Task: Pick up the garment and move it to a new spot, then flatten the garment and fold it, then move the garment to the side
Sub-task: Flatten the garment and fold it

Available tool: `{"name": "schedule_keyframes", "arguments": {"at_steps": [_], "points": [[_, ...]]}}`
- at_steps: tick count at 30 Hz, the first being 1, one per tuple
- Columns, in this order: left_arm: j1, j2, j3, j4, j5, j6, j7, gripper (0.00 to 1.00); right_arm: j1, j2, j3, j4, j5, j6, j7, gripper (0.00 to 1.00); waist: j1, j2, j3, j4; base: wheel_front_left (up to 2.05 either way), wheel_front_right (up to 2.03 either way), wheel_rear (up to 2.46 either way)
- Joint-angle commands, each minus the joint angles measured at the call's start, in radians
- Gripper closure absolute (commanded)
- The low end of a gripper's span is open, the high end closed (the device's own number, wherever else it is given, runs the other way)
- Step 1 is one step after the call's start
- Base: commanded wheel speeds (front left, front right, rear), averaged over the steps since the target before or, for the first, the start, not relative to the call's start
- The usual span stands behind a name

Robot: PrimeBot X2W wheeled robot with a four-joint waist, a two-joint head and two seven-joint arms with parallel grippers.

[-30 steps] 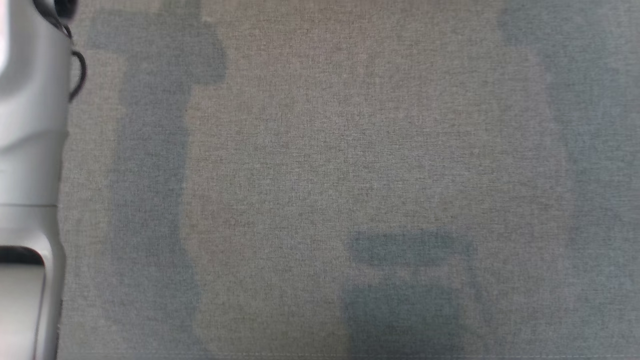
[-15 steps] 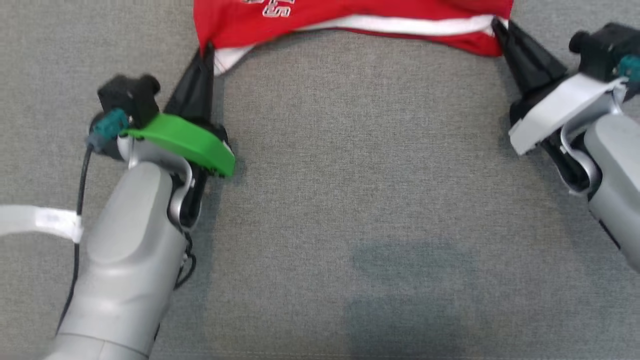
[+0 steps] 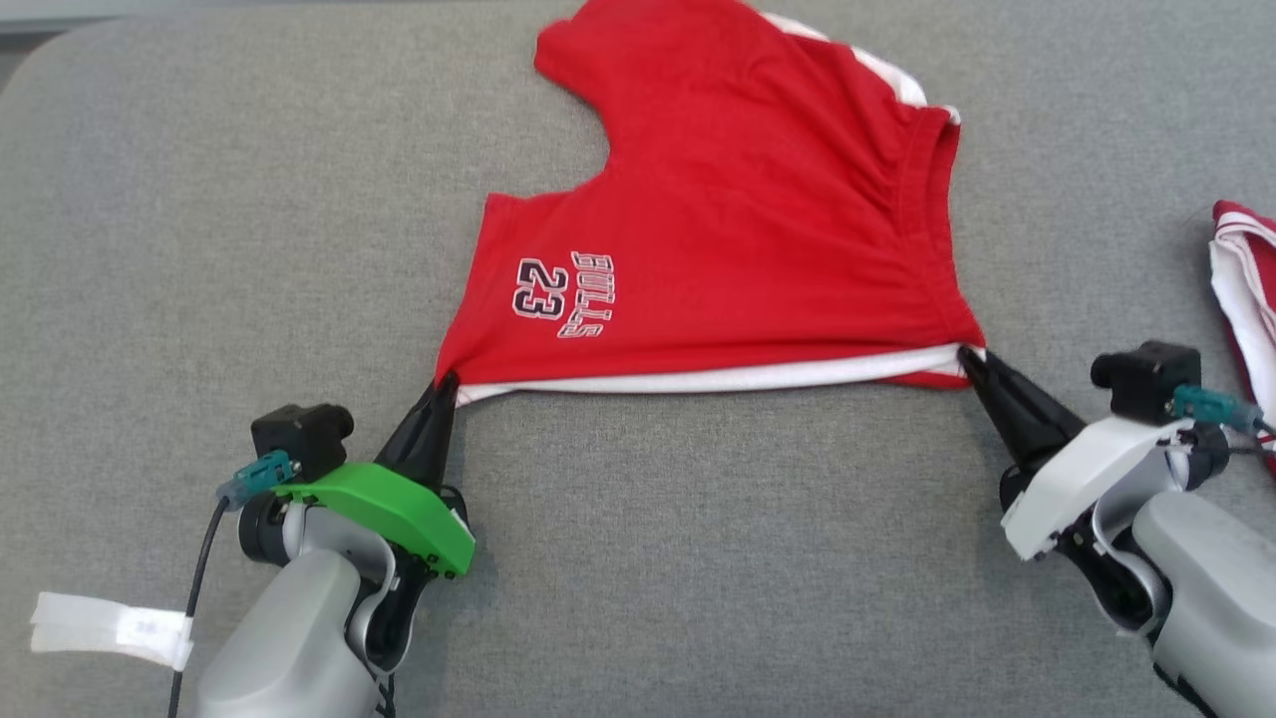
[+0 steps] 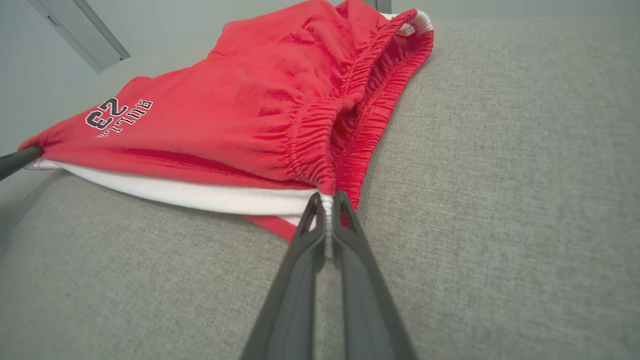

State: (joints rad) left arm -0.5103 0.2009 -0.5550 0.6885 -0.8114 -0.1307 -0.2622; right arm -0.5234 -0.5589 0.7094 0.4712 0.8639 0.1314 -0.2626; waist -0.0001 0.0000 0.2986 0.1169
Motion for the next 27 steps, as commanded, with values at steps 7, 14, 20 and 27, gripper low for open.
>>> {"name": "schedule_keyframes", "arguments": {"at_steps": [7,14,20,27], "points": [[0.133,0.039,0.027,0.025,-0.039,0.002,-0.003,1.0,0.16,0.02,0.013,0.005,0.005,-0.002,-0.002,1.0,0.0001,0.0,-0.194,-0.019,0.0,0.0,0.0],[0.27,0.05,0.062,0.058,-0.052,0.003,-0.004,1.0,0.291,0.037,0.07,0.036,0.087,-0.003,-0.002,1.0,0.0001,0.0,-0.284,-0.019,0.0,0.0,0.0],[0.349,0.053,0.089,0.048,-0.043,0.003,-0.004,1.0,0.337,0.025,0.165,0.032,0.14,-0.003,-0.002,1.0,0.0001,0.0,-0.315,-0.022,0.0,0.0,0.0],[0.46,0.033,0.161,0.032,-0.054,0.002,-0.004,1.0,0.371,0.019,0.248,0.014,0.187,-0.003,-0.002,1.0,0.0001,0.0,-0.351,-0.038,0.0,0.0,0.0]]}}
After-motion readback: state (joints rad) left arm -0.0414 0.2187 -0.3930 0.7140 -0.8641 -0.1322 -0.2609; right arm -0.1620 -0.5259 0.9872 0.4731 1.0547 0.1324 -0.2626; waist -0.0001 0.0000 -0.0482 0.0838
